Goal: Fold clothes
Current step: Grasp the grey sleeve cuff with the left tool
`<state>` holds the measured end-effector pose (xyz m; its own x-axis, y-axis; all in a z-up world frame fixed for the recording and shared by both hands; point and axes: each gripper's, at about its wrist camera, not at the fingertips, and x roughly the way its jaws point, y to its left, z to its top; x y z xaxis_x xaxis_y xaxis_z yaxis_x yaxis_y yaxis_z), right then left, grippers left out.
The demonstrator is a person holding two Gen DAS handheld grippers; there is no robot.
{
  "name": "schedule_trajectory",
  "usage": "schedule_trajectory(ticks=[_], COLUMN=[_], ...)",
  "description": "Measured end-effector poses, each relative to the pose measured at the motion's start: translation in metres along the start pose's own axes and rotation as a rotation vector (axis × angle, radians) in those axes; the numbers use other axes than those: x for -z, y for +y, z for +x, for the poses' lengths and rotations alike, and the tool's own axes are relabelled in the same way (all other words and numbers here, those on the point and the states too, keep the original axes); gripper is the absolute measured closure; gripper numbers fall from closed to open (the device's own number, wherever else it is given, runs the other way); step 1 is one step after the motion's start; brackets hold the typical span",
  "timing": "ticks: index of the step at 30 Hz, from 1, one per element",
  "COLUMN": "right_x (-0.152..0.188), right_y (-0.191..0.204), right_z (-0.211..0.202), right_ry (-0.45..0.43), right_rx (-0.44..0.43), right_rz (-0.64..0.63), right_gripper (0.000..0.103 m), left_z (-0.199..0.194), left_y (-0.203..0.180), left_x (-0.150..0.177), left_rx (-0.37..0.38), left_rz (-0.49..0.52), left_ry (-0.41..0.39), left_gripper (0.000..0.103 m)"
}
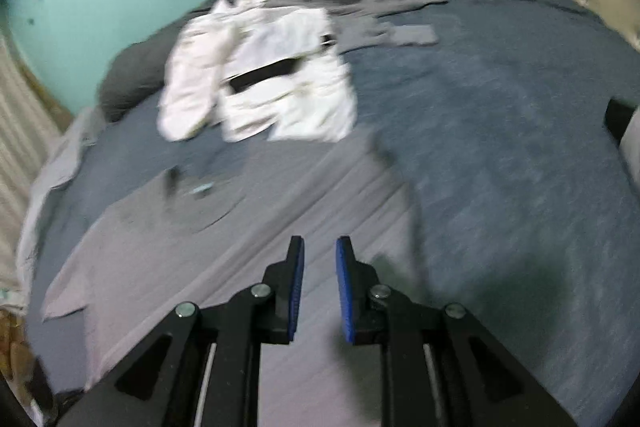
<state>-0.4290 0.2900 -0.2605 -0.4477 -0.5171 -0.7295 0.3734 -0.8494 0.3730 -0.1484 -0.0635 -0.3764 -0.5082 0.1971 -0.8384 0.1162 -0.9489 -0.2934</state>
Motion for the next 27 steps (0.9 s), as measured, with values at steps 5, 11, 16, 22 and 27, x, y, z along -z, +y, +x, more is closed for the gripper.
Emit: schedule_trajectory(ticks=[5, 11, 16, 22, 27], right_x=[0.063, 0.118, 0.148, 0.161, 0.159], right_y=[0.030, 0.061, 0.080, 0.086, 0.081], right_z=[-0.021, -0.045, -0.059, -0.056, -0.054], right_ry=[0.022, 0.013, 0.006, 0.016, -0.001], right_rx=[-0.100, -0.197, -0.236, -0.229, -0.236], right_rz=[0.038, 0.094, 0.099, 0.105, 0.115], right_gripper=[0.088, 0.087, 0.084, 0.080, 0.078], left_z=[-0.011, -0.027, -0.041, -0.045, -0.051], left_y=[0.001, 0.026, 0.037, 0.047, 0.044], left_x=[-0.003, 0.000, 0.008, 0.016, 0.016], left_rx=[-0.013, -0.026, -0.034, -0.077, -0.089], left_rz=[-0.011, -0.074, -0.101, -0.106, -0.100], left_ry=[-0.015, -0.042, -0.061, -0.059, -0.076], left_gripper=[0.075, 0.061, 0.061, 0.061, 0.061])
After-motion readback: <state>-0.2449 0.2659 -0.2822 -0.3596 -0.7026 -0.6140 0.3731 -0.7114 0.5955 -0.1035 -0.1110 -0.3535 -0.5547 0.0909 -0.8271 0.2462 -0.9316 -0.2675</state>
